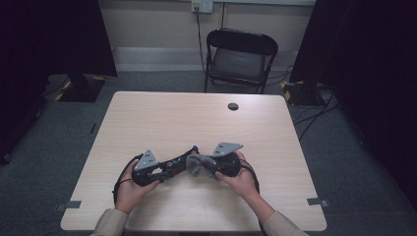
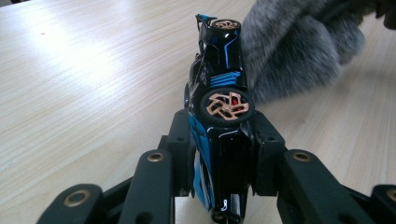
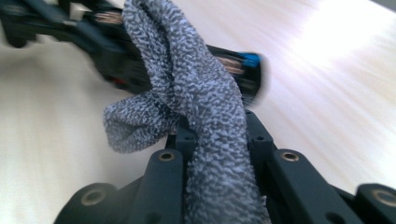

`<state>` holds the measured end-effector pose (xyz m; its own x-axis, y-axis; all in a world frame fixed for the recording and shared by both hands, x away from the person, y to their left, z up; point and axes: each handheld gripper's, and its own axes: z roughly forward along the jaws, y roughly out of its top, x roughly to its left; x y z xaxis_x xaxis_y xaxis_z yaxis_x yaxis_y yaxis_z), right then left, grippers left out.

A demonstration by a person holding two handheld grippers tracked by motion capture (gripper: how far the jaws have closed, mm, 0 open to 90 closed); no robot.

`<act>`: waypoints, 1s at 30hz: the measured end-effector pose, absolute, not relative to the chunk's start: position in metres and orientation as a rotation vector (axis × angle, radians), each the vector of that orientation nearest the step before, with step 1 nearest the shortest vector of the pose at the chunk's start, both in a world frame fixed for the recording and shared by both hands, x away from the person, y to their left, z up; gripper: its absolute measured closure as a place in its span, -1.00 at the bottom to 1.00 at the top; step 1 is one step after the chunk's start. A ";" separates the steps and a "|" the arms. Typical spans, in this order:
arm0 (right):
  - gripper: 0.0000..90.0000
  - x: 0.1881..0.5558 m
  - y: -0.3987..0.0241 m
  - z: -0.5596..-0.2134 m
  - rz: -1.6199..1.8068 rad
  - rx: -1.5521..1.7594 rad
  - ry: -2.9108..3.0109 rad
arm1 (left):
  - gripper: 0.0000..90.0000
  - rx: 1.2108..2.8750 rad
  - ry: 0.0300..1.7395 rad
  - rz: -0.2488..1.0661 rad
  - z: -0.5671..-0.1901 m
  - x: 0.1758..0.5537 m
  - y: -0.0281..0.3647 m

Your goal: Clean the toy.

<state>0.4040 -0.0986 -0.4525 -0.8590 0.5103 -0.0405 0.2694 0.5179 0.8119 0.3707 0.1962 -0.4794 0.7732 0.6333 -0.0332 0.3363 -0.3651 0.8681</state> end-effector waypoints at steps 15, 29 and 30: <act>0.63 0.369 -0.076 -0.445 1.265 0.405 2.708 | 0.49 1.976 0.728 0.412 -0.473 0.373 0.193; 0.63 0.394 -0.083 -0.458 1.266 0.648 2.625 | 0.50 1.960 0.717 0.422 -0.466 0.370 0.192; 0.63 0.396 -0.087 -0.456 1.267 0.669 2.615 | 0.50 1.960 0.716 0.430 -0.465 0.370 0.192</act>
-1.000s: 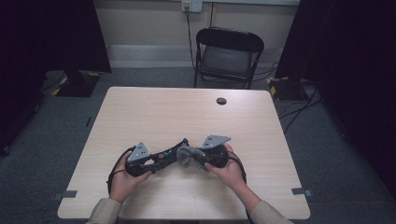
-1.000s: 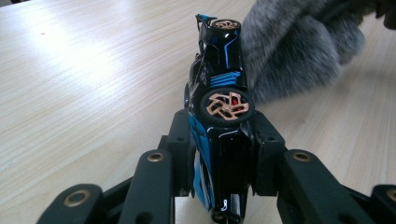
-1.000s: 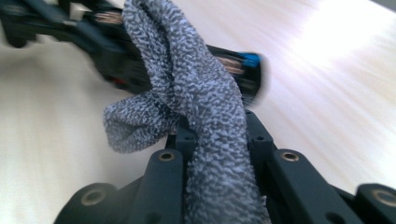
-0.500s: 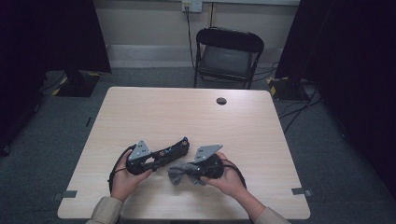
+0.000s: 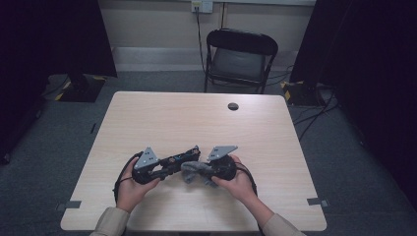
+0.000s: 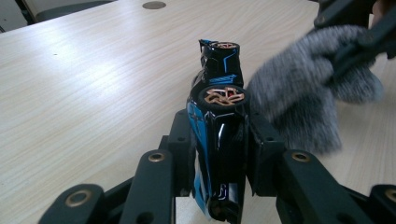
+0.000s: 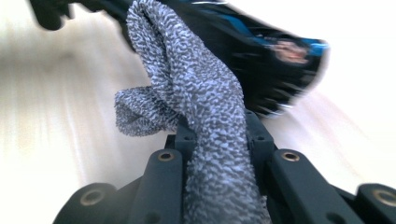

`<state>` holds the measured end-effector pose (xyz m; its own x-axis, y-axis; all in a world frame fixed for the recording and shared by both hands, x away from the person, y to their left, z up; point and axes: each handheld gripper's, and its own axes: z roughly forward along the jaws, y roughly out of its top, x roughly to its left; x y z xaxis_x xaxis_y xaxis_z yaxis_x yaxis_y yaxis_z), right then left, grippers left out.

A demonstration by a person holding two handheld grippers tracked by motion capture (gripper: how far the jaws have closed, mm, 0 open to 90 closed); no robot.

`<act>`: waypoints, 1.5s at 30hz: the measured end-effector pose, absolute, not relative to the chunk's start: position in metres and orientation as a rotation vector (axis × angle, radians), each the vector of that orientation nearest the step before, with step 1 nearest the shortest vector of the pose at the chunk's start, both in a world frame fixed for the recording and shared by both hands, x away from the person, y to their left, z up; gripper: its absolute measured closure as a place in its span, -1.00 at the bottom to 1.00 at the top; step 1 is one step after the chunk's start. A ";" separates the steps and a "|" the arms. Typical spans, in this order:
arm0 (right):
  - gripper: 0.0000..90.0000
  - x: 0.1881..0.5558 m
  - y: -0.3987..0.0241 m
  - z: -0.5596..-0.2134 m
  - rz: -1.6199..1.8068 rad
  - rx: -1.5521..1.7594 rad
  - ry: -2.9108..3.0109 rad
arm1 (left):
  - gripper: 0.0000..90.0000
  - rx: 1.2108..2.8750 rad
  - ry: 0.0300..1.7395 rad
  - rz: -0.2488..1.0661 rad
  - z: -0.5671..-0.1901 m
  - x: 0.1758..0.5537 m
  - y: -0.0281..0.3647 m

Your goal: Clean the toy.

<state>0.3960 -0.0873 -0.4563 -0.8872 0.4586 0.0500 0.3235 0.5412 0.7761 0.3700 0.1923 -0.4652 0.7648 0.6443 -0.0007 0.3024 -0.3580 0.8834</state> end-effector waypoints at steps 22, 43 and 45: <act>0.62 0.391 -0.057 -0.455 1.240 0.617 2.725 | 0.50 1.951 0.708 0.409 -0.471 0.367 0.196; 0.62 0.428 -0.130 -0.449 1.180 0.922 2.514 | 0.50 1.967 0.704 0.407 -0.478 0.367 0.195; 0.62 0.426 -0.134 -0.448 1.174 0.930 2.503 | 0.50 1.966 0.704 0.408 -0.479 0.367 0.195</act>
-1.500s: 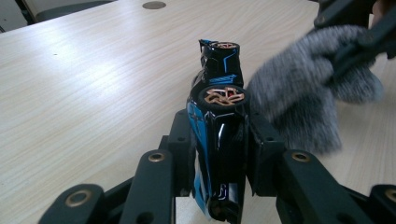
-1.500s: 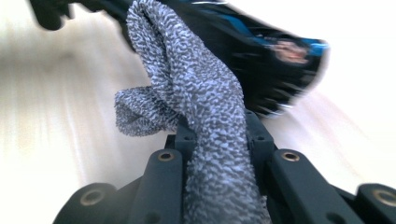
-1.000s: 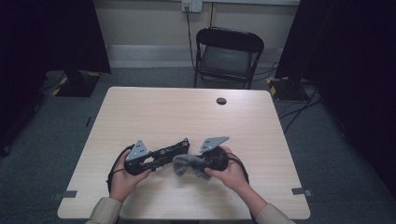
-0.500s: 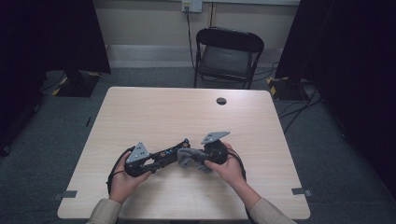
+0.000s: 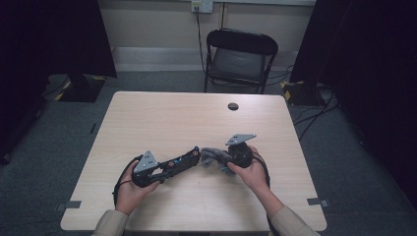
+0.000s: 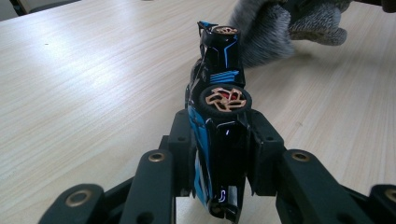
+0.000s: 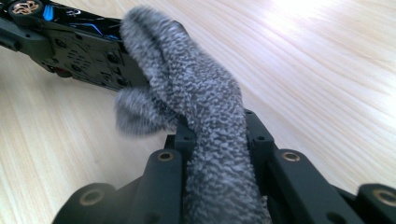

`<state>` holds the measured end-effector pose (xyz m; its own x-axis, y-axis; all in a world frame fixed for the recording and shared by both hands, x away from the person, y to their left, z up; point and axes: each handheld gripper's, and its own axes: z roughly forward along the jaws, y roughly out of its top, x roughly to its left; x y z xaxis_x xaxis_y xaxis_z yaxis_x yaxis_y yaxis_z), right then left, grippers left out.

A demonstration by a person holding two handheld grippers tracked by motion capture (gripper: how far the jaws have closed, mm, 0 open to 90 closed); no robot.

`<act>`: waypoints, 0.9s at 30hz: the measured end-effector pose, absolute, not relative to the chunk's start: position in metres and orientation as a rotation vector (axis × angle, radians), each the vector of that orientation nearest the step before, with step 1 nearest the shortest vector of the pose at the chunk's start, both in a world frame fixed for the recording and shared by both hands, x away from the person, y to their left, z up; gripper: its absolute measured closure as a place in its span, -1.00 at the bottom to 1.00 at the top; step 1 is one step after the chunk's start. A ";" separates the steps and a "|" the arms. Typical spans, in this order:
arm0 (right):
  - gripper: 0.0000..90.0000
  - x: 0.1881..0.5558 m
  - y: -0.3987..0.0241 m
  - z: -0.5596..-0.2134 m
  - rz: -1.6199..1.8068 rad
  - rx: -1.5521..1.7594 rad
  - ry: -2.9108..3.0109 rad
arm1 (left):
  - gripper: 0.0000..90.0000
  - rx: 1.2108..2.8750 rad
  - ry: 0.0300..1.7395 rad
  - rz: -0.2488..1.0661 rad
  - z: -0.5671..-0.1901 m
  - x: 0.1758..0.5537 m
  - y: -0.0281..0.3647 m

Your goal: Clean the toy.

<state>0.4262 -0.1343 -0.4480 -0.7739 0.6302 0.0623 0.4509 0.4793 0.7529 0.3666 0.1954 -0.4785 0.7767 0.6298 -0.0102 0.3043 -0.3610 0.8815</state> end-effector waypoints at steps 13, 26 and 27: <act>0.60 0.414 -0.153 -0.458 1.162 0.941 2.501 | 0.49 1.970 0.702 0.406 -0.482 0.366 0.196; 0.60 0.413 -0.140 -0.465 1.140 0.920 2.535 | 0.48 2.000 0.700 0.387 -0.487 0.367 0.196; 0.60 0.413 -0.140 -0.465 1.141 0.919 2.535 | 0.48 2.003 0.698 0.392 -0.487 0.367 0.196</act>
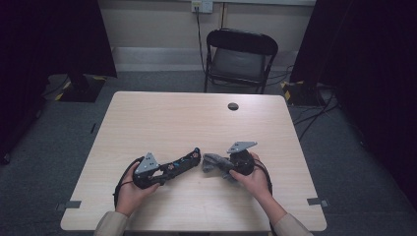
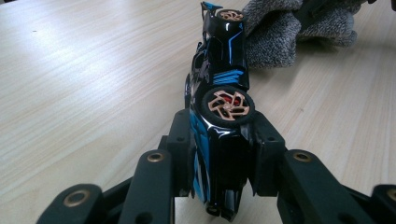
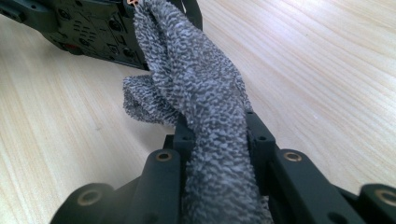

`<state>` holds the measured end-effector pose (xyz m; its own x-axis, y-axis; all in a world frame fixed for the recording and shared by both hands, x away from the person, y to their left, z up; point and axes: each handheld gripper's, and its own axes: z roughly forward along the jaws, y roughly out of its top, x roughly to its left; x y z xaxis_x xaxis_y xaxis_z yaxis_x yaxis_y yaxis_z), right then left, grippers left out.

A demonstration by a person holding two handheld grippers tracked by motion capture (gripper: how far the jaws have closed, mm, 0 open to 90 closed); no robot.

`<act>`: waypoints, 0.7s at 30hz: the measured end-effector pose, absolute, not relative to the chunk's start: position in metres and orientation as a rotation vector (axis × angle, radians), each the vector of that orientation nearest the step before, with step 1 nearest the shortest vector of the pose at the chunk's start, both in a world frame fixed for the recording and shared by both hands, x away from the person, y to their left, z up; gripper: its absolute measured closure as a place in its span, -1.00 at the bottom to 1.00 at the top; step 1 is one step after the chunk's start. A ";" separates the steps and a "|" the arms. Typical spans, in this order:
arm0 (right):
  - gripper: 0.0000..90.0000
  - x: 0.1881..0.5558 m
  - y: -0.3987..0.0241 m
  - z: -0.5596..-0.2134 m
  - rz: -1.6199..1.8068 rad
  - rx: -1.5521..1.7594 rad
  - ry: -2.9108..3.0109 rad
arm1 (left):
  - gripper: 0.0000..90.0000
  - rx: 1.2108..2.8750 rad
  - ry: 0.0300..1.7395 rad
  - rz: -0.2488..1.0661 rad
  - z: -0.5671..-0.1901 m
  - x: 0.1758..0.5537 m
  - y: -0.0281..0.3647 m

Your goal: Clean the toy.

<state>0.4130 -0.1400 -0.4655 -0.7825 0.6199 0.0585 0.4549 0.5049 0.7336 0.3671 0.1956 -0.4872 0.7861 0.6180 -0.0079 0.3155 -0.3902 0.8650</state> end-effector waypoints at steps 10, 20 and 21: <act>0.60 0.413 -0.139 -0.467 1.142 0.915 2.541 | 0.34 1.935 0.695 0.365 -0.485 0.371 0.193; 0.60 0.413 -0.136 -0.468 1.134 0.907 2.548 | -0.06 1.903 0.703 0.353 -0.478 0.381 0.180; 0.60 0.413 -0.136 -0.468 1.134 0.906 2.548 | -0.09 1.899 0.698 0.361 -0.477 0.382 0.179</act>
<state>0.4133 -0.1359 -0.4681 -0.7894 0.6113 0.0563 0.4509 0.5151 0.7289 0.3823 0.1791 -0.4771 0.7858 0.6154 -0.0622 0.3040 -0.2967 0.9053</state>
